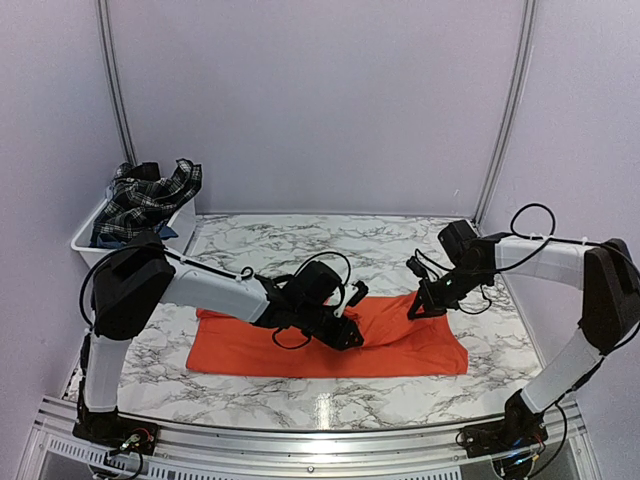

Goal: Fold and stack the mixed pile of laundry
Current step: Smooth out the rectangle-folded T-shirt at the center of the board.

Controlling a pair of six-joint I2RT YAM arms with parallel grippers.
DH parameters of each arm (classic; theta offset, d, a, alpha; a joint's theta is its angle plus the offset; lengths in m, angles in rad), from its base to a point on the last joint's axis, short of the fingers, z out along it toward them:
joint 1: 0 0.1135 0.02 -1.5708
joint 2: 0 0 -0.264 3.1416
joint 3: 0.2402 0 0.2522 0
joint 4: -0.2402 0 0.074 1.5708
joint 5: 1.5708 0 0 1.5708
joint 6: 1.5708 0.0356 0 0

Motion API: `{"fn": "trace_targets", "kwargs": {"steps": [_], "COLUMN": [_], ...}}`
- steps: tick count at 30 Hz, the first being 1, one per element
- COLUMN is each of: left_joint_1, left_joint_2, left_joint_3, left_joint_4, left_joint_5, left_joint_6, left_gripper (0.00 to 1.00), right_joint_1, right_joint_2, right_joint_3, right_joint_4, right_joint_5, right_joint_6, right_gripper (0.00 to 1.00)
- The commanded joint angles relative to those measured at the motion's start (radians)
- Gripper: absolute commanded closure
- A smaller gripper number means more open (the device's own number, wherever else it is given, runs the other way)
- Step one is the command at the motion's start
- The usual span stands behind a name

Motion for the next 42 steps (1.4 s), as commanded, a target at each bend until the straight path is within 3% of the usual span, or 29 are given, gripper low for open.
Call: {"fn": "trace_targets", "kwargs": {"steps": [1,6,18,29,32,33,37,39,42], "left_joint_1": [-0.001,0.001,0.001,0.001,0.017,0.029,0.102,0.163,0.256], "left_joint_2": [0.020,0.019,-0.020,-0.038,-0.115,-0.149,-0.329,-0.399,-0.445], "left_joint_3": [0.032,0.044,0.030,0.035,-0.014,-0.035,-0.136,-0.196,-0.223], "left_joint_4": [0.010,-0.009,-0.030,-0.128,-0.135,-0.134,-0.137,-0.145,-0.214], "left_joint_5": [0.034,0.039,0.042,0.018,-0.035,-0.047,-0.110,-0.145,-0.170], "left_joint_6": [-0.009,-0.012,-0.011,0.060,0.091,0.095,0.112,0.117,0.122], "left_gripper": [0.80,1.00,1.00,1.00,0.71,0.59,0.30,0.21,0.22], "right_joint_1": [0.002,0.002,0.029,0.058,0.060,0.059,0.028,-0.005,-0.017], "right_joint_2": [-0.045,-0.075,-0.176,-0.148,-0.157,-0.159,-0.167,-0.177,-0.144], "right_joint_3": [-0.012,-0.030,-0.115,-0.171,-0.159,-0.140,-0.030,0.006,0.041], "right_joint_4": [-0.026,-0.034,-0.037,-0.028,-0.065,-0.091,-0.201,-0.183,-0.124], "right_joint_5": [-0.019,-0.031,-0.061,-0.046,-0.092,-0.092,-0.052,-0.052,-0.059], "right_joint_6": [-0.003,0.002,0.039,0.050,0.043,0.046,0.031,0.037,0.056], "right_gripper": [1.00,1.00,1.00,1.00,0.92,0.85,0.55,0.45,0.45]}}
